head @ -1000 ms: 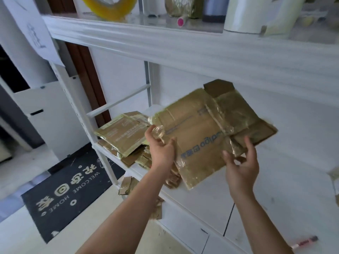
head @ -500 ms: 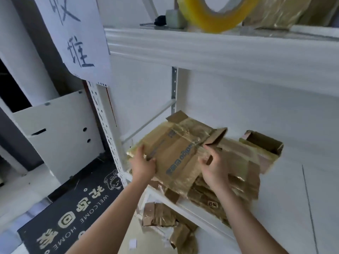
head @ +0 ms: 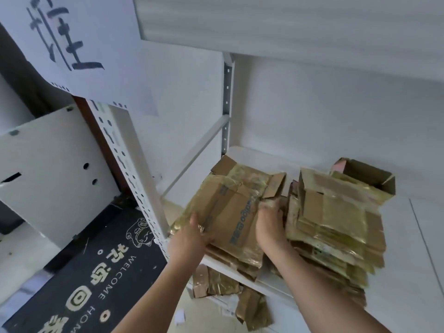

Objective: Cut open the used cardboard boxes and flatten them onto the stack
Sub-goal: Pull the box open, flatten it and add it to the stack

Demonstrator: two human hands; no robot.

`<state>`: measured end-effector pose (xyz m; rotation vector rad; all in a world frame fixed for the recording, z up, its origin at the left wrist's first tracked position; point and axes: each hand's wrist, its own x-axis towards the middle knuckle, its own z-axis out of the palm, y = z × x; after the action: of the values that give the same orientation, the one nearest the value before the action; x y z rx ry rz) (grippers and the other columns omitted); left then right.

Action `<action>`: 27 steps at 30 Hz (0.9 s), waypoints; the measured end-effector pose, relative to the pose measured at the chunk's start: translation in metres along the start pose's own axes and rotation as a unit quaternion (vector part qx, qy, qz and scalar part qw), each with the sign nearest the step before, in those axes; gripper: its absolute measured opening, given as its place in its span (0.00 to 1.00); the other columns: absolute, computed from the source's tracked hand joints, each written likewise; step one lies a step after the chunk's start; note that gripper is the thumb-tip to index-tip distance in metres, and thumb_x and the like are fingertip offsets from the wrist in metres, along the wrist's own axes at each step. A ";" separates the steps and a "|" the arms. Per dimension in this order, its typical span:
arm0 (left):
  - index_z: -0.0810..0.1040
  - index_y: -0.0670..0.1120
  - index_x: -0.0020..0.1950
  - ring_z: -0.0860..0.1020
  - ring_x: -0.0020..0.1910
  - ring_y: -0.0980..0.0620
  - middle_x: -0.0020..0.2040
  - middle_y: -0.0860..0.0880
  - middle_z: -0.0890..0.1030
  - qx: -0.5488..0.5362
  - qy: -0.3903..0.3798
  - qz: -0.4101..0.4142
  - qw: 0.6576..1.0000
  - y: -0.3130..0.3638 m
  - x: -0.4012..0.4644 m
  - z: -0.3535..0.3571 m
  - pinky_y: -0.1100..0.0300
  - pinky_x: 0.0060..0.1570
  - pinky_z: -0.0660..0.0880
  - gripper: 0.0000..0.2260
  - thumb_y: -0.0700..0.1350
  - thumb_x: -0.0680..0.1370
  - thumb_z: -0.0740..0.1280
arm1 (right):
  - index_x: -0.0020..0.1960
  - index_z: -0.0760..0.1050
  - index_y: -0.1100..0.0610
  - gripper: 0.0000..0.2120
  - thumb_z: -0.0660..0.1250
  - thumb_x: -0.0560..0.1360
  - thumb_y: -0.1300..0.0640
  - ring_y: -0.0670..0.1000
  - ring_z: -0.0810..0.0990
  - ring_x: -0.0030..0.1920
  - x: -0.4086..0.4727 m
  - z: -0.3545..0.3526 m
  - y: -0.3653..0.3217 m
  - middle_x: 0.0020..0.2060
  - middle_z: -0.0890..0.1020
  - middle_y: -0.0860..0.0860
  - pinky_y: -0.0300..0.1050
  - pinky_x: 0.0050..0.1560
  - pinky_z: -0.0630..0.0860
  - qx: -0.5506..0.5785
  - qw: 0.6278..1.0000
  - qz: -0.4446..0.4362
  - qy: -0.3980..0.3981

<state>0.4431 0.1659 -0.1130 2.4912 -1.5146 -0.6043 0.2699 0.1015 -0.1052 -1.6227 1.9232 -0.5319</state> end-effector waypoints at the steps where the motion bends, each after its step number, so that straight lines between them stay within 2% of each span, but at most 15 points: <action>1: 0.63 0.52 0.73 0.78 0.52 0.47 0.60 0.47 0.76 0.081 0.019 0.006 0.996 0.002 0.000 -0.002 0.58 0.40 0.73 0.26 0.56 0.78 0.67 | 0.78 0.52 0.63 0.26 0.53 0.82 0.63 0.65 0.61 0.73 0.000 0.003 0.002 0.77 0.53 0.63 0.56 0.65 0.65 -0.057 0.998 -0.024 -0.008; 2: 0.68 0.50 0.70 0.76 0.55 0.46 0.60 0.45 0.74 0.151 0.037 0.016 0.988 0.005 0.001 -0.004 0.56 0.46 0.75 0.22 0.54 0.78 0.66 | 0.76 0.57 0.67 0.24 0.54 0.80 0.65 0.67 0.59 0.74 -0.001 0.006 0.003 0.76 0.52 0.66 0.57 0.67 0.64 -0.107 0.993 -0.043 -0.012; 4: 0.73 0.45 0.64 0.69 0.61 0.43 0.63 0.43 0.67 0.205 0.061 0.066 0.975 0.011 0.009 -0.004 0.52 0.61 0.69 0.15 0.46 0.78 0.65 | 0.73 0.64 0.67 0.21 0.57 0.81 0.65 0.68 0.50 0.76 -0.002 0.013 0.003 0.77 0.48 0.68 0.56 0.72 0.62 -0.248 0.967 -0.051 -0.037; 5: 0.72 0.44 0.65 0.64 0.66 0.41 0.65 0.42 0.63 0.188 0.050 0.105 0.975 0.014 0.017 -0.005 0.48 0.68 0.64 0.16 0.43 0.77 0.64 | 0.73 0.65 0.66 0.21 0.59 0.81 0.62 0.68 0.47 0.77 -0.001 0.015 0.003 0.77 0.47 0.69 0.55 0.75 0.60 -0.319 0.945 -0.052 -0.047; 7: 0.71 0.47 0.68 0.52 0.74 0.40 0.73 0.44 0.55 0.103 -0.031 0.178 0.978 0.020 0.032 -0.006 0.41 0.75 0.50 0.20 0.44 0.75 0.66 | 0.74 0.65 0.65 0.24 0.61 0.80 0.57 0.67 0.46 0.77 0.000 0.019 0.003 0.77 0.47 0.68 0.56 0.76 0.56 -0.399 0.915 -0.055 -0.041; 8: 0.69 0.48 0.71 0.48 0.77 0.41 0.76 0.46 0.51 0.057 -0.079 0.198 0.975 0.021 0.038 -0.005 0.40 0.76 0.45 0.23 0.47 0.76 0.66 | 0.73 0.66 0.64 0.24 0.62 0.80 0.56 0.66 0.47 0.77 0.002 0.020 0.003 0.77 0.47 0.66 0.56 0.77 0.54 -0.416 0.907 -0.056 -0.035; 10: 0.56 0.50 0.79 0.41 0.79 0.45 0.80 0.49 0.42 0.011 -0.145 0.204 0.968 0.018 0.049 0.003 0.41 0.76 0.44 0.31 0.50 0.79 0.65 | 0.72 0.68 0.60 0.25 0.66 0.78 0.55 0.64 0.49 0.75 0.004 0.023 0.003 0.76 0.47 0.63 0.57 0.77 0.52 -0.427 0.901 -0.076 -0.012; 11: 0.49 0.50 0.81 0.39 0.79 0.46 0.80 0.50 0.38 0.023 -0.159 0.203 0.966 0.014 0.053 0.009 0.43 0.77 0.44 0.34 0.52 0.80 0.64 | 0.72 0.67 0.59 0.25 0.67 0.77 0.55 0.64 0.50 0.74 0.005 0.025 0.002 0.76 0.48 0.61 0.57 0.76 0.52 -0.421 0.902 -0.097 0.004; 13: 0.43 0.51 0.81 0.37 0.78 0.47 0.79 0.50 0.35 0.052 -0.170 0.207 0.962 0.006 0.062 0.019 0.46 0.77 0.43 0.37 0.55 0.80 0.63 | 0.76 0.61 0.59 0.29 0.66 0.77 0.58 0.62 0.51 0.75 0.010 0.027 0.000 0.76 0.48 0.60 0.57 0.77 0.52 -0.368 0.919 -0.139 0.020; 15: 0.44 0.51 0.81 0.39 0.79 0.47 0.80 0.49 0.37 0.064 -0.172 0.215 0.959 0.003 0.069 0.020 0.47 0.76 0.45 0.38 0.57 0.79 0.64 | 0.80 0.49 0.57 0.34 0.63 0.80 0.56 0.62 0.44 0.78 0.020 0.029 0.000 0.79 0.42 0.58 0.58 0.78 0.47 -0.296 0.943 -0.152 -0.025; 18: 0.46 0.50 0.81 0.43 0.79 0.47 0.80 0.49 0.41 0.080 -0.175 0.226 0.955 0.003 0.075 0.018 0.48 0.76 0.49 0.41 0.60 0.77 0.67 | 0.80 0.34 0.50 0.37 0.52 0.82 0.39 0.61 0.29 0.76 0.031 0.037 0.007 0.76 0.28 0.56 0.62 0.74 0.34 -0.291 0.937 -0.132 -0.142; 21: 0.46 0.51 0.81 0.43 0.79 0.48 0.81 0.50 0.42 0.087 -0.177 0.234 0.952 0.001 0.079 0.020 0.48 0.77 0.49 0.42 0.61 0.76 0.67 | 0.78 0.30 0.50 0.37 0.43 0.80 0.33 0.60 0.25 0.74 0.039 0.048 0.020 0.72 0.22 0.56 0.63 0.74 0.30 -0.298 0.927 -0.105 -0.202; 27: 0.46 0.52 0.81 0.40 0.79 0.48 0.80 0.49 0.40 0.064 -0.162 0.233 0.957 -0.004 0.079 0.033 0.48 0.77 0.43 0.40 0.60 0.77 0.66 | 0.79 0.31 0.48 0.38 0.45 0.79 0.32 0.58 0.23 0.74 0.051 0.060 0.023 0.72 0.21 0.53 0.64 0.70 0.27 -0.275 0.929 -0.063 -0.239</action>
<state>0.4642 0.1003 -0.1647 2.0608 -2.2312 -0.8751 0.2856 0.0596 -0.1737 -1.9913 1.6737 0.3806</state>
